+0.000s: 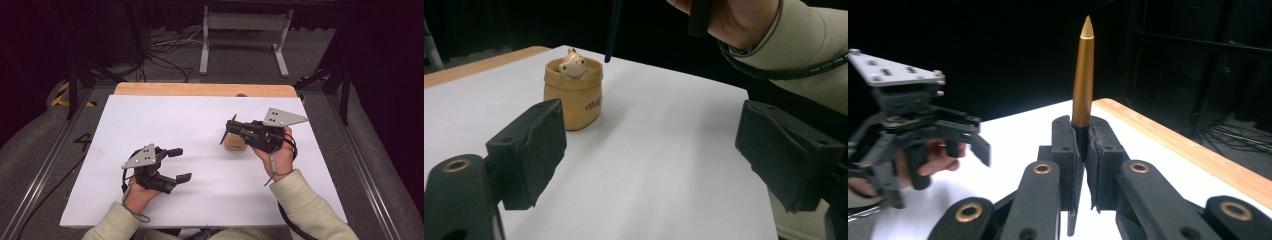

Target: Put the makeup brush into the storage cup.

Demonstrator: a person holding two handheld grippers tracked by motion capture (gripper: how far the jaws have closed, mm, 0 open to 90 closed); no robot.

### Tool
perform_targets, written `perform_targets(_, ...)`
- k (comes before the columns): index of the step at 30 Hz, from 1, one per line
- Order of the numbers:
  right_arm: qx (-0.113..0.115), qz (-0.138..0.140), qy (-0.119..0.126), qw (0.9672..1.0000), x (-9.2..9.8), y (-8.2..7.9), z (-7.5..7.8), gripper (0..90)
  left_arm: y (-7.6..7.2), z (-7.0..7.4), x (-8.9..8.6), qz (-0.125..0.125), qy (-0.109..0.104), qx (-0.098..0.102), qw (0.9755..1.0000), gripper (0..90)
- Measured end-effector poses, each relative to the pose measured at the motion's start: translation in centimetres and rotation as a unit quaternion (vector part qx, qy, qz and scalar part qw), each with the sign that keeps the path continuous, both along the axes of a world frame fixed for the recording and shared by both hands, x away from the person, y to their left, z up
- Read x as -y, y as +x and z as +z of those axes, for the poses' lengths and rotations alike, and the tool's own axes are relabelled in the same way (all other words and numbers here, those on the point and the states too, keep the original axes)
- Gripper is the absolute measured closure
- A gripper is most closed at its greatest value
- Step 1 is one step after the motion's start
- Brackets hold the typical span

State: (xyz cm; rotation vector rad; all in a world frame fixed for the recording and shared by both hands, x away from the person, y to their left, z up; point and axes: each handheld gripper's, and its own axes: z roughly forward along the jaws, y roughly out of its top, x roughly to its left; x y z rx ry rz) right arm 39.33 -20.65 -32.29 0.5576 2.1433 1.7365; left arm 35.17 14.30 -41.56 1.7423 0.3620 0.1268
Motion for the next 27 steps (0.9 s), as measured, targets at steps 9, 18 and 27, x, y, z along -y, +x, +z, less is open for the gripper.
perform_targets(9,-0.002,-0.049,-0.003,0.9988,1.3,1.5,0.4,83.5,0.0,0.1,-0.3,0.001,0.008,0.003,1.0000,10.1)
perform_targets(18,-0.003,-0.087,-0.010,0.9962,2.0,2.6,0.6,83.5,0.0,0.2,-0.4,0.003,0.006,0.002,1.0000,9.6)
perform_targets(27,-0.005,-0.123,-0.016,0.9923,2.4,3.3,0.4,83.4,0.0,0.2,-0.5,0.003,0.007,0.001,1.0000,9.2)
